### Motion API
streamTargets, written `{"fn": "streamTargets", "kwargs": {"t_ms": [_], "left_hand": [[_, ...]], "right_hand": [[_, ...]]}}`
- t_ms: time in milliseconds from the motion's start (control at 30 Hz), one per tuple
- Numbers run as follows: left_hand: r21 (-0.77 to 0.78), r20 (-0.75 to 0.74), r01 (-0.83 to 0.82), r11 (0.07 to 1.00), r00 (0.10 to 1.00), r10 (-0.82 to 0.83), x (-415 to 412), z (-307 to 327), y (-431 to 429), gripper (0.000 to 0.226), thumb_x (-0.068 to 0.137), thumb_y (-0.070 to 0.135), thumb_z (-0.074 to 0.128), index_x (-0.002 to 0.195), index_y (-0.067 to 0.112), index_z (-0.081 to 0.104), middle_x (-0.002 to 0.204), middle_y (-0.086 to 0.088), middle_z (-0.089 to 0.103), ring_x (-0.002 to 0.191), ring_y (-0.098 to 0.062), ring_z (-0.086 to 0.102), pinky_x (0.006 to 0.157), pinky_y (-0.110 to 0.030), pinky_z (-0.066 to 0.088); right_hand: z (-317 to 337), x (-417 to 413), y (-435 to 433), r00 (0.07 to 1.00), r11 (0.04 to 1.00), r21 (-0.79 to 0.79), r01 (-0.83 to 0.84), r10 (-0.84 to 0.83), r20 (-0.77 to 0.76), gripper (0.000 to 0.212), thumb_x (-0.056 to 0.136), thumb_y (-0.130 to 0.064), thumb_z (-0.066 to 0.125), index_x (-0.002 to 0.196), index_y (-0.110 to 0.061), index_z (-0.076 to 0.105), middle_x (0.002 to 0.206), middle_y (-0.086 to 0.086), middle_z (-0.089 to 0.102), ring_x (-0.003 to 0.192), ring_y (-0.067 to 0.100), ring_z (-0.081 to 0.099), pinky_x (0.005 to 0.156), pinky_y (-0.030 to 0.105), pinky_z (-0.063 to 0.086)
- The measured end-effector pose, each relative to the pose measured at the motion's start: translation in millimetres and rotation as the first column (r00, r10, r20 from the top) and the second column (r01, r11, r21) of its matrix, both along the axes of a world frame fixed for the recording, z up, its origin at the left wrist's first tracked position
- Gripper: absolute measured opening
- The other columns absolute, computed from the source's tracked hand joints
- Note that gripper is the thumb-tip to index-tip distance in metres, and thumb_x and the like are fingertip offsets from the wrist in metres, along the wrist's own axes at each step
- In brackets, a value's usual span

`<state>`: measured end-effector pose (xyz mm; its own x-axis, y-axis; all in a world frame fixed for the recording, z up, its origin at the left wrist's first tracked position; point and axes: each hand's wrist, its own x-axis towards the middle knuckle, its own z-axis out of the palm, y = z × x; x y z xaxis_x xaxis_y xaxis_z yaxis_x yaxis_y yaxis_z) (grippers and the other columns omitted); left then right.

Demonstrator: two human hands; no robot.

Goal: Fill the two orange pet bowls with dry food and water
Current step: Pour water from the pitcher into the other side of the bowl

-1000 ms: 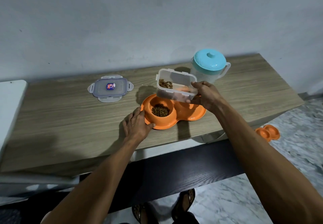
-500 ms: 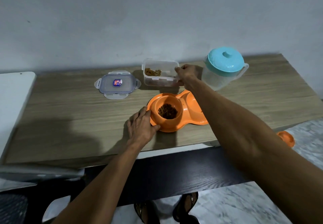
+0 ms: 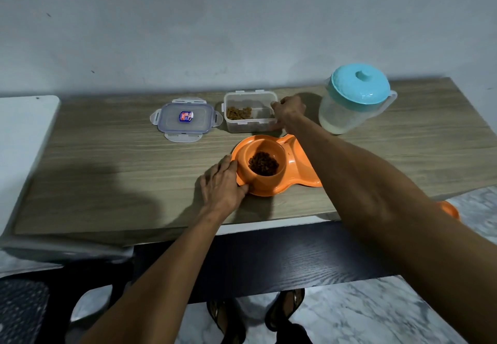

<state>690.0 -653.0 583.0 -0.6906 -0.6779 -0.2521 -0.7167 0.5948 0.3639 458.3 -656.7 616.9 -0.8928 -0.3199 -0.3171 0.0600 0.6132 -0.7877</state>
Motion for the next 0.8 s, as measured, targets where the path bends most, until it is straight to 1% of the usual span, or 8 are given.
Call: {"fn": "streamTargets", "kwargs": {"t_ms": [167, 300, 333, 400, 500, 567, 667, 800], "left_hand": [[0.009, -0.011, 0.004, 1.000, 1.000, -0.004, 2, 0, 4, 0.078, 0.087, 0.040, 0.064, 0.153, 0.027, 0.023, 0.163, 0.002, 0.016, 0.148, -0.025, 0.019, 0.115, -0.054, 0.020], [0.036, -0.041, 0.020, 0.999, 0.999, -0.018, 6, 8, 8, 0.081, 0.088, 0.034, 0.063, 0.154, 0.024, 0.018, 0.163, -0.001, 0.015, 0.149, -0.024, 0.018, 0.117, -0.053, 0.018], [0.040, -0.055, 0.026, 0.999, 0.998, -0.024, 7, 11, 9, 0.083, 0.087, 0.034, 0.062, 0.154, 0.024, 0.016, 0.163, -0.001, 0.015, 0.149, -0.024, 0.017, 0.118, -0.053, 0.018], [0.033, -0.078, 0.030, 0.999, 0.997, -0.028, 8, 20, 11, 0.088, 0.084, 0.037, 0.062, 0.155, 0.022, 0.012, 0.164, -0.003, 0.012, 0.151, -0.025, 0.013, 0.120, -0.053, 0.015], [-0.057, -0.105, 0.039, 0.998, 0.993, -0.045, -2, 36, 18, 0.089, 0.083, 0.039, 0.061, 0.155, 0.019, 0.013, 0.163, -0.006, 0.012, 0.151, -0.026, 0.012, 0.120, -0.052, 0.014], [-0.146, -0.132, 0.071, 0.987, 0.987, -0.091, -19, 44, 27, 0.086, 0.081, 0.041, 0.060, 0.153, 0.018, 0.019, 0.162, -0.006, 0.017, 0.150, -0.026, 0.016, 0.119, -0.051, 0.018], [-0.215, -0.084, 0.144, 0.966, 0.983, -0.165, -46, 49, 40, 0.083, 0.081, 0.049, 0.058, 0.150, 0.018, 0.026, 0.160, -0.004, 0.022, 0.147, -0.024, 0.022, 0.116, -0.049, 0.021], [-0.228, 0.032, 0.205, 0.952, 0.979, -0.203, -74, 43, 57, 0.085, 0.082, 0.059, 0.056, 0.151, 0.017, 0.027, 0.161, -0.004, 0.022, 0.150, -0.024, 0.015, 0.117, -0.051, 0.016]], "right_hand": [[16, 6, 9, 1.000, 0.999, 0.054, -0.006, 0.006, -0.010, 0.026, 0.090, -0.019, 0.067, 0.102, 0.004, 0.069, 0.104, 0.013, 0.070, 0.085, 0.032, 0.072, 0.074, 0.037, 0.062], [48, 3, 20, 0.991, 0.994, 0.098, -0.047, 0.058, -0.116, 0.020, 0.093, -0.022, 0.060, 0.090, -0.001, 0.061, 0.095, 0.016, 0.068, 0.078, 0.029, 0.070, 0.048, 0.028, 0.051], [57, 2, 24, 0.987, 0.995, 0.088, -0.053, 0.066, -0.144, 0.023, 0.093, -0.024, 0.059, 0.092, -0.001, 0.061, 0.091, 0.014, 0.066, 0.076, 0.027, 0.067, 0.047, 0.025, 0.047], [77, -3, 31, 0.972, 0.995, 0.081, -0.057, 0.074, -0.221, 0.029, 0.091, -0.027, 0.056, 0.098, 0.001, 0.064, 0.088, 0.010, 0.060, 0.077, 0.025, 0.059, 0.057, 0.025, 0.041], [106, -11, 41, 0.941, 0.997, 0.039, -0.061, 0.071, -0.332, 0.031, 0.087, -0.024, 0.053, 0.089, 0.003, 0.067, 0.082, 0.016, 0.064, 0.079, 0.031, 0.059, 0.065, 0.029, 0.041], [121, -24, 52, 0.918, 0.999, -0.001, -0.050, 0.045, -0.394, 0.031, 0.086, -0.022, 0.050, 0.081, 0.005, 0.066, 0.075, 0.017, 0.062, 0.081, 0.034, 0.058, 0.065, 0.032, 0.040], [136, -46, 75, 0.883, 1.000, -0.017, -0.022, 0.012, -0.470, 0.026, 0.088, -0.020, 0.048, 0.071, -0.003, 0.057, 0.071, 0.014, 0.054, 0.077, 0.032, 0.045, 0.065, 0.030, 0.030], [134, -85, 111, 0.855, 0.998, -0.043, 0.044, -0.060, -0.516, 0.029, 0.086, -0.022, 0.047, 0.077, 0.001, 0.061, 0.071, 0.014, 0.058, 0.071, 0.033, 0.051, 0.062, 0.029, 0.036]]}}
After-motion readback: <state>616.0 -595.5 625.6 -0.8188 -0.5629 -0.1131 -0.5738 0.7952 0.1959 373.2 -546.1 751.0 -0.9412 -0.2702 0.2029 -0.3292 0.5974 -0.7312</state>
